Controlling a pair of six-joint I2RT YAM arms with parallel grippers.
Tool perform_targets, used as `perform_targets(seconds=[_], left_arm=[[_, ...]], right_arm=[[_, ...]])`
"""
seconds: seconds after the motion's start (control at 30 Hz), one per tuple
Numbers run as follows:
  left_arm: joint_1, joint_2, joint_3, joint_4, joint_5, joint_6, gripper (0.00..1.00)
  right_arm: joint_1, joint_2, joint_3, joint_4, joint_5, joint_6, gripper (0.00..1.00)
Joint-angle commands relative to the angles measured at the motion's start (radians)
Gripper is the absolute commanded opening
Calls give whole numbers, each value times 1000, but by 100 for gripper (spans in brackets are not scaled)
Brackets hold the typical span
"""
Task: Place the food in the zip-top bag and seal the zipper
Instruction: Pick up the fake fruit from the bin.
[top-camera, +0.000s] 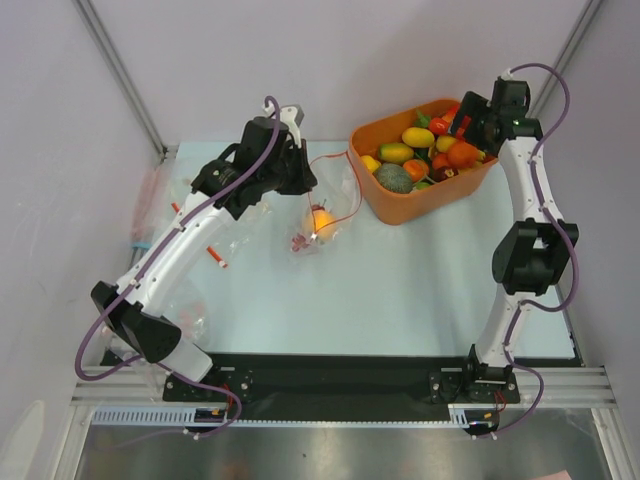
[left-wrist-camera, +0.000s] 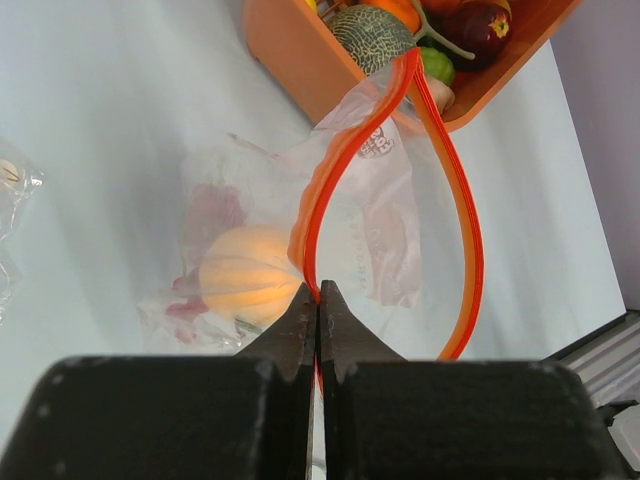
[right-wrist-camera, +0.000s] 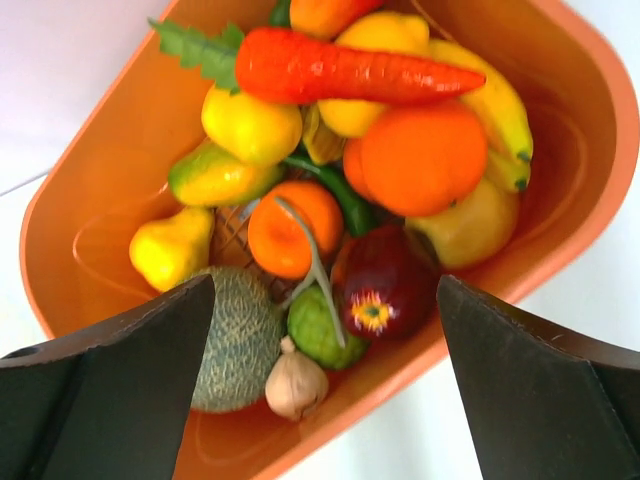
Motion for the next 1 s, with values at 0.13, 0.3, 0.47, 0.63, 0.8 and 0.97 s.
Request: perform_targets(seconds=[0.13, 0.3, 0.47, 0.63, 0.8, 0.97], left_arm=[[5, -15, -32, 65, 2, 0, 0], [5, -6, -31, 60, 14, -16, 0], [5, -1, -23, 57, 13, -22, 0], [5, -7, -25, 53, -3, -20, 0], [5, -10, -31, 53, -9, -23, 0], [5, -12, -37, 51, -15, -23, 0]], right_arm=[[-3, 63, 106, -41, 97, -50, 100], [-3, 89, 109, -38, 120, -78, 100], [-3, 118, 124, -39, 137, -93, 100], [-3, 178, 186, -79, 165, -104, 100], [-3, 196, 195, -84, 202, -118, 100], [-4, 213, 201, -82, 206, -127, 100]])
